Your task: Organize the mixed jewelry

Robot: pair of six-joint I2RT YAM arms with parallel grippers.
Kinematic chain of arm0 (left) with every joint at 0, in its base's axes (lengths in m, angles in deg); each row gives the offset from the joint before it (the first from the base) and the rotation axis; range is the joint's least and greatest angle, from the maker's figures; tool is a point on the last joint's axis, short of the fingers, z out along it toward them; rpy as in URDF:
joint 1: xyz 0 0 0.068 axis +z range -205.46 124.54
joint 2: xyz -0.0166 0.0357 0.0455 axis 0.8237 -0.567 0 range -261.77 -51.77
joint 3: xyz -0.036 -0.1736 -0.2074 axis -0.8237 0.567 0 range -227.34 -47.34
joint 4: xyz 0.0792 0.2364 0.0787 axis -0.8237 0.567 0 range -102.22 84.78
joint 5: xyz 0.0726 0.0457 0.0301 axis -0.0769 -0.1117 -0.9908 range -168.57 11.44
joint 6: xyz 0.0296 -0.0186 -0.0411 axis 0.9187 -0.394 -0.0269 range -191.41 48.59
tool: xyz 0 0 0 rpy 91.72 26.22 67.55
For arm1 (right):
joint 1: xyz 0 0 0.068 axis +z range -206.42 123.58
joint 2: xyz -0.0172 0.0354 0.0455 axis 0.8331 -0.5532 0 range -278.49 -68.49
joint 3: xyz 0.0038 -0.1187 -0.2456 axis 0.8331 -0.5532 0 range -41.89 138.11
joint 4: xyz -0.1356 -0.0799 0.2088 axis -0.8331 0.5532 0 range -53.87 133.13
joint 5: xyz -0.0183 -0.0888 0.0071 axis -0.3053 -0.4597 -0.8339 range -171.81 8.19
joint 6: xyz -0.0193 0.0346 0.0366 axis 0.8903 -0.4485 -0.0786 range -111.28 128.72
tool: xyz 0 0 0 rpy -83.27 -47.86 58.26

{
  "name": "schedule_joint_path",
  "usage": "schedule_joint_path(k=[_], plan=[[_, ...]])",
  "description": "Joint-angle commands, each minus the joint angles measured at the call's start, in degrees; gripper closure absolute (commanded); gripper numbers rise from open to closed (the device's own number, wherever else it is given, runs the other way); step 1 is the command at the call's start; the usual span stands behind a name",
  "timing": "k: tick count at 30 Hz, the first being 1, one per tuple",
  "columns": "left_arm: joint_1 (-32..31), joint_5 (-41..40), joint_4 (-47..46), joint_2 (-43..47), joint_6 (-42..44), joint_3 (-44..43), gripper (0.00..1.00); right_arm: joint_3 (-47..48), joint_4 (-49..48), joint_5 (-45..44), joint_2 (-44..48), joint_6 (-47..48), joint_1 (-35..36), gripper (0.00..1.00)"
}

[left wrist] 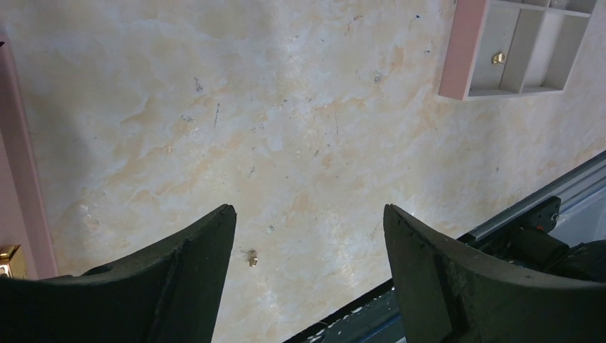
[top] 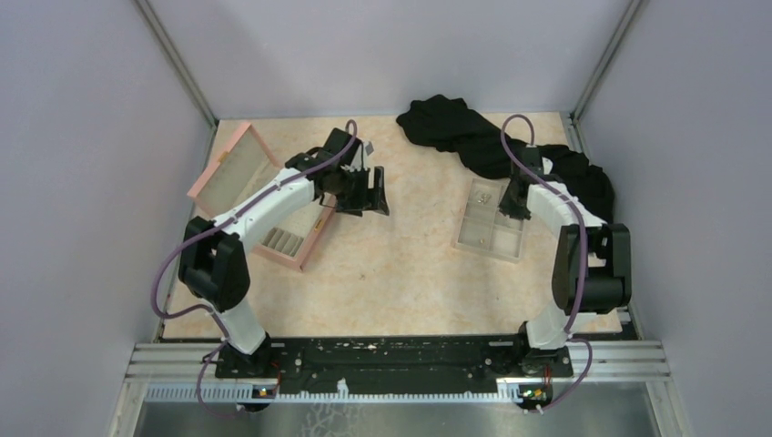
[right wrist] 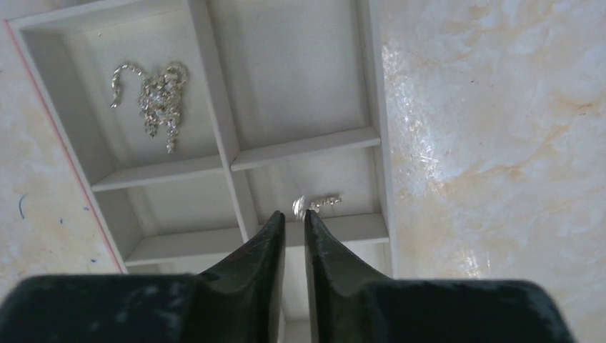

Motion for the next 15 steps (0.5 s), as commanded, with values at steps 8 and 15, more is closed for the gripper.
schedule_joint_path(k=[8,15], plan=[[-4.8,-6.3,3.9,1.1,-1.9,1.9,0.14,2.7,-1.9,0.7,1.6,1.0,-0.8,0.73],[-7.2,-9.5,-0.8,5.8,-3.8,14.9,0.18,0.7,-2.8,3.8,8.9,-0.2,-0.9,0.73]])
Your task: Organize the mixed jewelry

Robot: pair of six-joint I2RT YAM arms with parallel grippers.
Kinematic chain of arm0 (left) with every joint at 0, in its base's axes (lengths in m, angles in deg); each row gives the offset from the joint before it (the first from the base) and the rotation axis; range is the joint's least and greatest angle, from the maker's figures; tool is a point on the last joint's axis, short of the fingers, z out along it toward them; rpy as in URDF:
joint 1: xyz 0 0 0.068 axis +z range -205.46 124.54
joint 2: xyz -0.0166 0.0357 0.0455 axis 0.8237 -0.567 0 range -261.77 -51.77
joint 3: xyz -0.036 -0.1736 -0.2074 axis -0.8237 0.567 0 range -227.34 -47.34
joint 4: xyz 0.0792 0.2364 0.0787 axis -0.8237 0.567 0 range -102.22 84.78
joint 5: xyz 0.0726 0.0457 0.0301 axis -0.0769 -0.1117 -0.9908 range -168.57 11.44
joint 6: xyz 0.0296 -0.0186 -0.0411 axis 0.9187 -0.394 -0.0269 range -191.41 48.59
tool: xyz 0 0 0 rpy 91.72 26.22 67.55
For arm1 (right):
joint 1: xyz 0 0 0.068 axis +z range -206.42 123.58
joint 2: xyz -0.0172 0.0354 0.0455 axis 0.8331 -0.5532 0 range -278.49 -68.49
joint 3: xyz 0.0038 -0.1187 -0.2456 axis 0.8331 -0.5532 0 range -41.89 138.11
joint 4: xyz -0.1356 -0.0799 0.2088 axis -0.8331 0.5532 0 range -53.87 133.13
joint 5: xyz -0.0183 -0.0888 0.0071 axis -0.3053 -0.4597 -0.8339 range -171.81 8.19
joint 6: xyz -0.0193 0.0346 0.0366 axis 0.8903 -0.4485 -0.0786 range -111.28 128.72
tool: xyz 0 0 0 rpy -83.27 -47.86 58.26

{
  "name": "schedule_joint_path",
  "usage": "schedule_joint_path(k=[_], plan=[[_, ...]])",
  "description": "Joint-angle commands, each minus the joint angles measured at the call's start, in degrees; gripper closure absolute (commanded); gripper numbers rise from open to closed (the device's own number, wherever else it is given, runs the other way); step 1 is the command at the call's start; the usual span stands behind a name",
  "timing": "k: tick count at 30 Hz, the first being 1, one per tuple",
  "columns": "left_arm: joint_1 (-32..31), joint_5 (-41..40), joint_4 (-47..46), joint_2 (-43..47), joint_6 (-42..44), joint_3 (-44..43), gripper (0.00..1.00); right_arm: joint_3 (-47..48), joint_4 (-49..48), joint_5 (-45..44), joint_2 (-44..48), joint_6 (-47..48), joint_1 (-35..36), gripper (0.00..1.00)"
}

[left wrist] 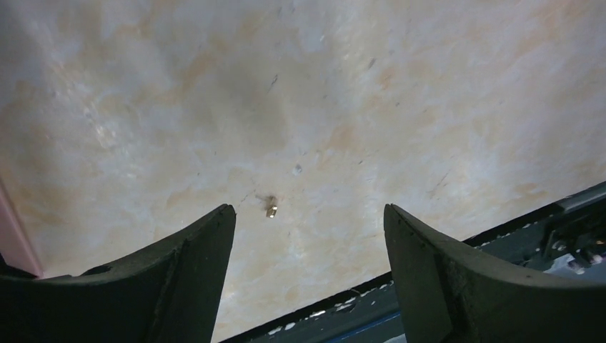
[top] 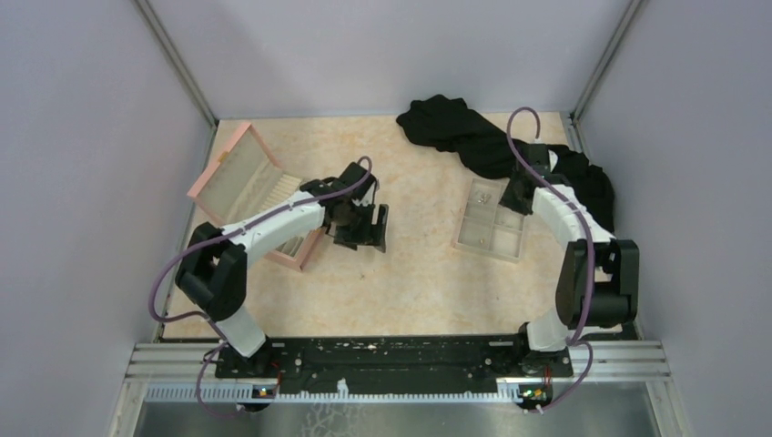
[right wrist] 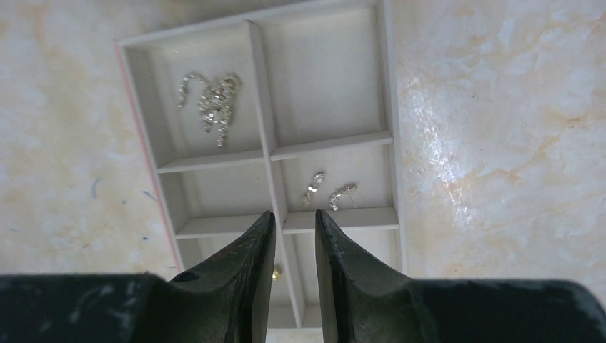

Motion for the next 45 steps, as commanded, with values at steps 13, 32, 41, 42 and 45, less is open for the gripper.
schedule_joint_path(k=[13,32,41,42,45], plan=[[-5.9,-4.9,-5.5,1.4,-5.9,14.3,0.48,1.0,-1.6,2.8,6.9,-0.5,-0.2,0.73],[-7.3,-11.1,-4.2,-2.3,-6.1,14.1,0.71,1.3,-1.5,3.1,6.1,-0.4,-0.2,0.73],[-7.5,-11.5,-4.6,-2.8,-5.3,13.5,0.66,1.1,-1.4,3.5,6.2,-0.4,-0.2,0.74],[-7.6,-11.6,-4.6,-3.0,-5.2,13.3,0.63,1.0,-1.4,3.5,6.2,-0.4,-0.2,0.74],[-7.7,-11.8,-4.6,-3.6,-4.8,12.9,0.61,0.9,-1.2,3.5,6.6,-0.4,-0.2,0.74]])
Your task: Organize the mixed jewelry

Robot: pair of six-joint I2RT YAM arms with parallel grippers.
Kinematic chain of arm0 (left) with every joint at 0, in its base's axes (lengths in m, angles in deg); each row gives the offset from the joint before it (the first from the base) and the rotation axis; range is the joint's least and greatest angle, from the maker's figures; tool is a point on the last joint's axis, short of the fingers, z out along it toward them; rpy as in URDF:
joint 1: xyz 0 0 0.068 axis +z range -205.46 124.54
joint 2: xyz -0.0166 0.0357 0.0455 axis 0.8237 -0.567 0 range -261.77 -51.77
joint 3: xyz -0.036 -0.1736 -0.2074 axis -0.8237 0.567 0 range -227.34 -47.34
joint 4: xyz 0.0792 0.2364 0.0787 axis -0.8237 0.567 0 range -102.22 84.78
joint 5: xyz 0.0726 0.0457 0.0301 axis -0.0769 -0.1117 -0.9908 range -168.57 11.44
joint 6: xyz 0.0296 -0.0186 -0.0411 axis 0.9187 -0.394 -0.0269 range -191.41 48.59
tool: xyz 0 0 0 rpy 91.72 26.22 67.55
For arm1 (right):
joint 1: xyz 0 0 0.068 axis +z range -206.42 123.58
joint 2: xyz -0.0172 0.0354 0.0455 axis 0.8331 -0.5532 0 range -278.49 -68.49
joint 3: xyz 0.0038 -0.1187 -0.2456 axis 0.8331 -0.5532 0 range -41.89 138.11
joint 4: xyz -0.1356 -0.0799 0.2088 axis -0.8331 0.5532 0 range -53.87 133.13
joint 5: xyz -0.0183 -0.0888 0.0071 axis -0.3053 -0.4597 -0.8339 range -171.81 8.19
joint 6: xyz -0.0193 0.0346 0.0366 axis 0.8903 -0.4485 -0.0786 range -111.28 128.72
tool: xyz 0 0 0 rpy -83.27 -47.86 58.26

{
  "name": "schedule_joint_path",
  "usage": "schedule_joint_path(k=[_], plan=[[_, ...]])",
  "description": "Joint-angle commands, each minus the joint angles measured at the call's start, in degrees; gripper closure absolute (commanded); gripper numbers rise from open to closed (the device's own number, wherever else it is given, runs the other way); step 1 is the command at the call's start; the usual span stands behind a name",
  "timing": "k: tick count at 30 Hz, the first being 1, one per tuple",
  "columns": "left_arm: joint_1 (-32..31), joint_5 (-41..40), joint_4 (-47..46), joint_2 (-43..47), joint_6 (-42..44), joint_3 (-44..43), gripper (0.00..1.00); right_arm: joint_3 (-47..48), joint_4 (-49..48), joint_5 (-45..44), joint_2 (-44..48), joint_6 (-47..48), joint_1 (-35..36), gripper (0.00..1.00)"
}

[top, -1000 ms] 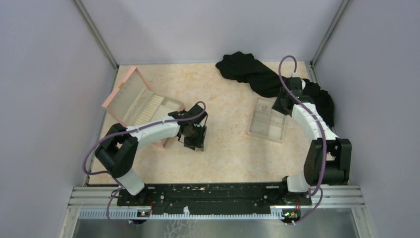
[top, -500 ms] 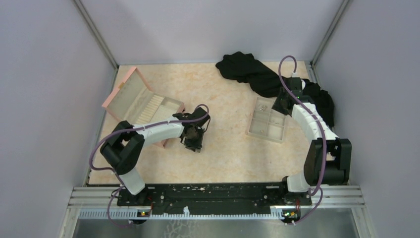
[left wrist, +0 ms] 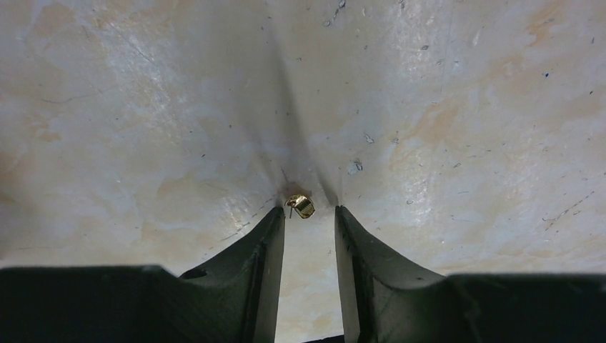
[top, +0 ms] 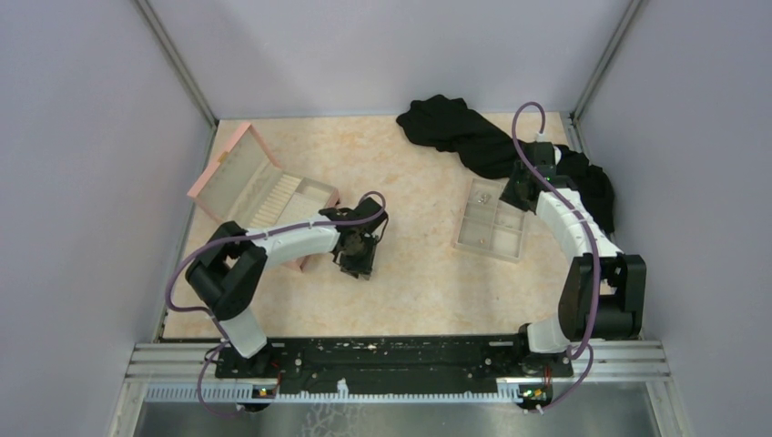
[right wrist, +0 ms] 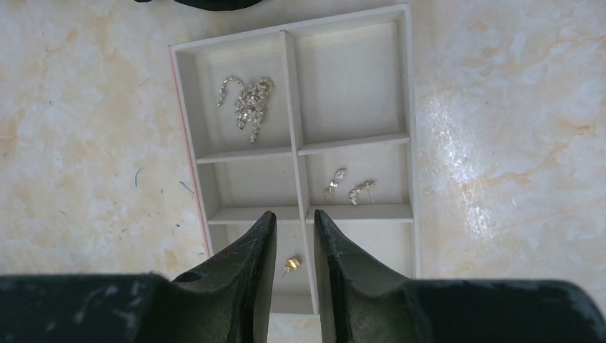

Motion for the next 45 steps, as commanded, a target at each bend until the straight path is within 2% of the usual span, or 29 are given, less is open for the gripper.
schedule_joint_path(k=[1,5,15,28,38,45], plan=[[-0.4,-1.5,-0.1,-2.0,0.2,-1.1,0.62,0.9,-0.8,0.3,0.7,0.1,-0.2,0.74],[-0.5,-2.3,0.2,-2.8,0.2,-2.0,0.68,0.7,-0.7,0.1,0.9,0.0,-0.2,0.74],[-1.1,-1.6,-0.3,-3.5,1.4,-3.1,0.70,0.2,-0.6,0.5,1.5,-0.2,-0.2,0.75],[-1.7,-2.3,0.8,-3.3,1.4,-4.1,0.88,-0.1,-0.2,0.3,2.1,0.0,-0.2,0.75],[-2.0,0.4,2.0,-3.8,3.9,-12.3,0.87,1.1,0.4,-0.4,2.7,0.1,-0.2,0.75],[-2.3,3.2,1.1,-8.6,5.5,-22.7,0.86,0.9,1.5,-1.3,3.8,0.3,-0.2,0.76]])
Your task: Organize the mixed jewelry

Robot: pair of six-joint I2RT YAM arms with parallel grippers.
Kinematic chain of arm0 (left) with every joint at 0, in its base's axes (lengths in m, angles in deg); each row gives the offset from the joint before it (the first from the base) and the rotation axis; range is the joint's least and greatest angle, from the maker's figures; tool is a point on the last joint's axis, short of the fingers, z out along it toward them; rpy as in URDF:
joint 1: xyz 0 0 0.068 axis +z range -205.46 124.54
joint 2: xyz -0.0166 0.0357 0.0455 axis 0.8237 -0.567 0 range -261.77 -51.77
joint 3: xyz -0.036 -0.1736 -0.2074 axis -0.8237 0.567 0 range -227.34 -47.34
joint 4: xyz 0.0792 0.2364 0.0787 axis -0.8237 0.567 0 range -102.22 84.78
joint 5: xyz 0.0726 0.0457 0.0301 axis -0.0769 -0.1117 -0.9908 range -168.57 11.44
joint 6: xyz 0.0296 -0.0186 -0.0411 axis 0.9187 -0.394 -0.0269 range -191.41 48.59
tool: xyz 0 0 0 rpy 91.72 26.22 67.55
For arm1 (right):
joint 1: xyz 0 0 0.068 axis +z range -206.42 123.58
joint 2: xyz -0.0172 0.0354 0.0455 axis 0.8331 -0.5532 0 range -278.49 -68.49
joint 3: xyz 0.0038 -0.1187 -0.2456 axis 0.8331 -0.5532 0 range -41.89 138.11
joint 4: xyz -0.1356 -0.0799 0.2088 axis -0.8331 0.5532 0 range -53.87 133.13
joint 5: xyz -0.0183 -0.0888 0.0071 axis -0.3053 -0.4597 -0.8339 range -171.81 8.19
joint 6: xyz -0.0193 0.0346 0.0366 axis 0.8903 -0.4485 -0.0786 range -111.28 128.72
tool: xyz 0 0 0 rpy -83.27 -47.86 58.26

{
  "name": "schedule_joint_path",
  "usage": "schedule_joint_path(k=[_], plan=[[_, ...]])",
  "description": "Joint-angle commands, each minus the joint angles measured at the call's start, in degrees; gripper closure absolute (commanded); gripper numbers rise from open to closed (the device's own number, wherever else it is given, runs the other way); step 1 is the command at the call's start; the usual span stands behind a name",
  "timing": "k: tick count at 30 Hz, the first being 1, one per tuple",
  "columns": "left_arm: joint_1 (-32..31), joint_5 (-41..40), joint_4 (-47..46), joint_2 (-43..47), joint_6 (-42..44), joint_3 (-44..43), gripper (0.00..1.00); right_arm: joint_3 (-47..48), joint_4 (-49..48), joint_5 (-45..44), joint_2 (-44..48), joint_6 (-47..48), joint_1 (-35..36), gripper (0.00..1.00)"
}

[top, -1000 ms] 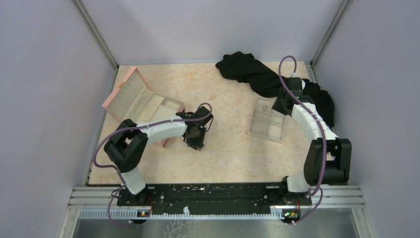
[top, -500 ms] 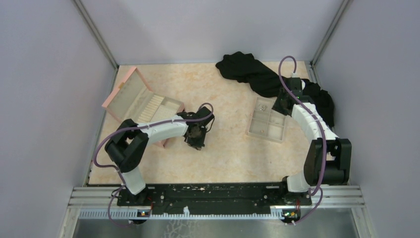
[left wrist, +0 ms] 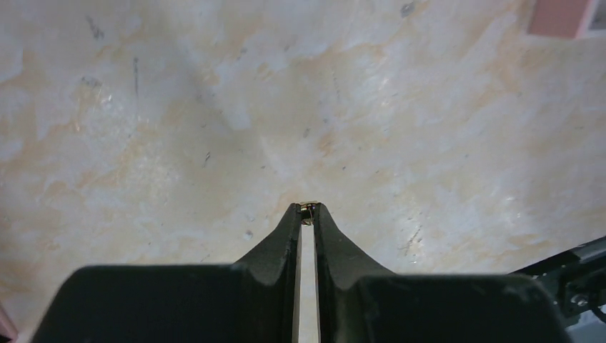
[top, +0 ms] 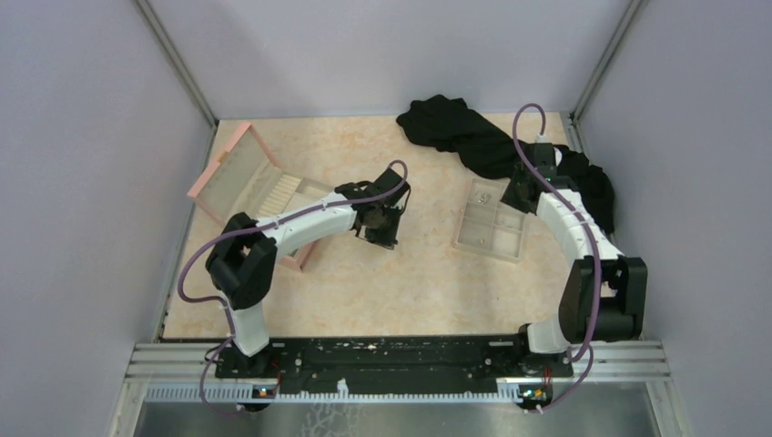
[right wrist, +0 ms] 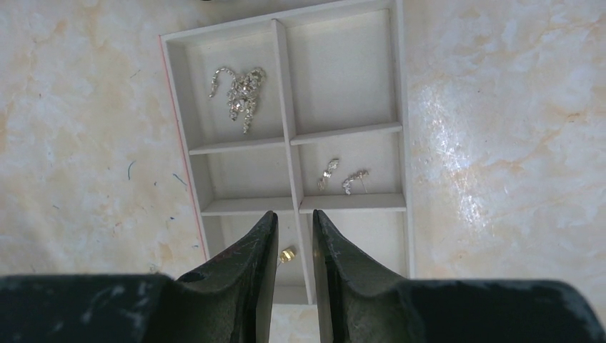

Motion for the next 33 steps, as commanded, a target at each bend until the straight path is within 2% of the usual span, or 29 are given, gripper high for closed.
schedule_joint_path(k=[1,16,23,27,31,33], plan=[[-0.7,4.6,-1.2,-3.6,1.8,-7.1,0.86,0.9,-0.1,-1.3,3.5,0.4,-0.2,0.76],[-3.9,17.0,-7.9,-21.1,1.8,-32.0,0.84,-3.6,3.7,-4.4,11.8,-1.9,-0.2,0.75],[-5.1,20.2,-12.0,-26.9,-0.1,-37.4,0.83,-4.7,6.9,-7.3,17.2,-2.2,-0.2,0.75],[-5.1,21.1,-14.0,-29.5,-1.6,-39.8,0.73,-5.2,8.3,-8.4,19.1,-2.2,-0.3,0.75],[-5.1,22.0,-13.8,-31.6,-1.7,-43.2,0.55,-5.2,9.4,-9.3,19.8,-1.8,-0.5,0.74],[-5.2,21.6,-13.6,-31.4,-1.4,-44.0,0.51,-5.1,9.5,-9.7,20.0,-1.6,-0.5,0.74]])
